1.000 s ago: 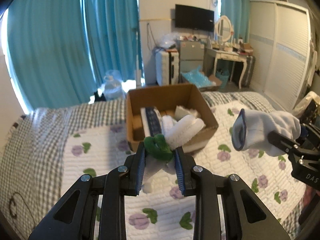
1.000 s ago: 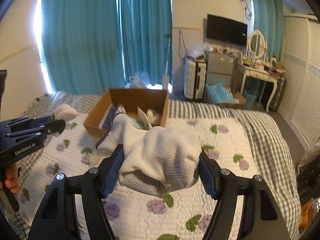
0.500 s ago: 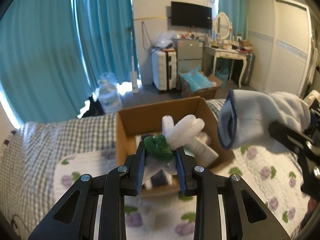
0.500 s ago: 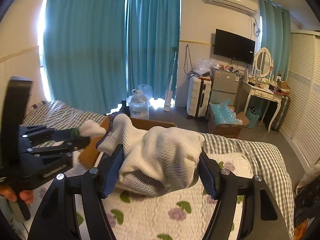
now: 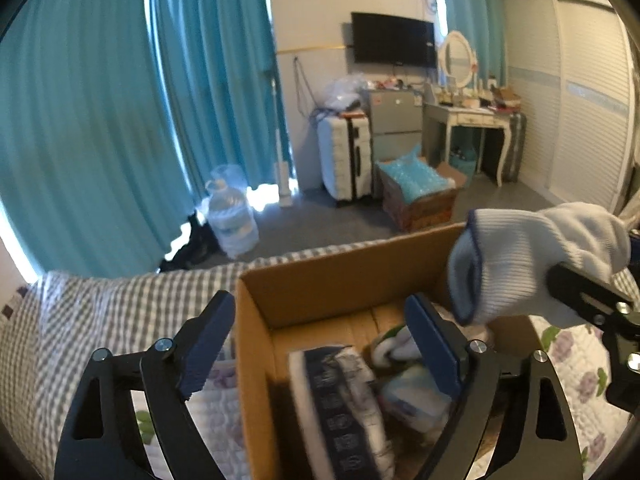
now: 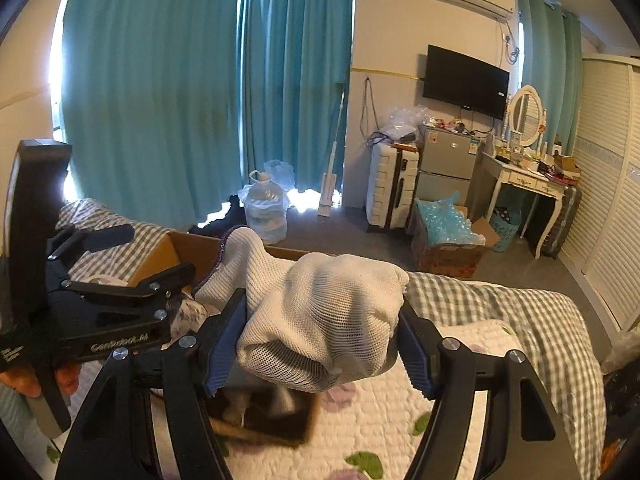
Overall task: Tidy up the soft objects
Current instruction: 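Carry the sock with the right tool while the left tool carries the bunny item into the box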
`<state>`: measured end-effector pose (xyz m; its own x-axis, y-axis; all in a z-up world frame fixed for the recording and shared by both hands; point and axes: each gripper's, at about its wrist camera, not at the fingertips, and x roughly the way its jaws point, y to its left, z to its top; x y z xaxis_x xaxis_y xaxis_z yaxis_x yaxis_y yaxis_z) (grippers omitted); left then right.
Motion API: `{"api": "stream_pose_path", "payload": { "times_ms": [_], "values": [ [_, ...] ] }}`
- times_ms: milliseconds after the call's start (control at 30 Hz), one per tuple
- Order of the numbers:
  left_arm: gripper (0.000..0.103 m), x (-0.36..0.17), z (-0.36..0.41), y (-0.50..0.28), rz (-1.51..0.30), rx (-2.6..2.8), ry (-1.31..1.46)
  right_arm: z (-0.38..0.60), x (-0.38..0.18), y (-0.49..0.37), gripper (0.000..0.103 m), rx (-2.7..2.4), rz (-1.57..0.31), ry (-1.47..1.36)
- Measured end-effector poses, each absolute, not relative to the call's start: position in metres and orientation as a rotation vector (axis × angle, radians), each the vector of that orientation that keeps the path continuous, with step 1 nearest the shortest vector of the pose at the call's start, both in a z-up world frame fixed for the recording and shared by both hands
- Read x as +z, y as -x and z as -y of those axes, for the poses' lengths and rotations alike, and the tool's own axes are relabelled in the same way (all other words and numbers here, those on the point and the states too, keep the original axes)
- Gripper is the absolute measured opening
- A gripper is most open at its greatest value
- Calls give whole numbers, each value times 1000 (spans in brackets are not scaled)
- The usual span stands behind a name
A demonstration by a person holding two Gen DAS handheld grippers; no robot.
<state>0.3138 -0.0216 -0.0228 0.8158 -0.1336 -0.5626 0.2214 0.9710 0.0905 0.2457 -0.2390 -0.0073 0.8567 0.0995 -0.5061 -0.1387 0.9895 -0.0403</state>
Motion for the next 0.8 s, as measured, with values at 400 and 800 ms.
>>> {"api": "stream_pose_path", "payload": {
  "times_ms": [400,800],
  "values": [
    [88,-1,-21,-277,-581,-127,-120,206,-12,-300,95,178,-579,24],
    [102,75,-42,-171,-479,-72,-98,234,72,-184,103,97,-504,14]
  ]
}}
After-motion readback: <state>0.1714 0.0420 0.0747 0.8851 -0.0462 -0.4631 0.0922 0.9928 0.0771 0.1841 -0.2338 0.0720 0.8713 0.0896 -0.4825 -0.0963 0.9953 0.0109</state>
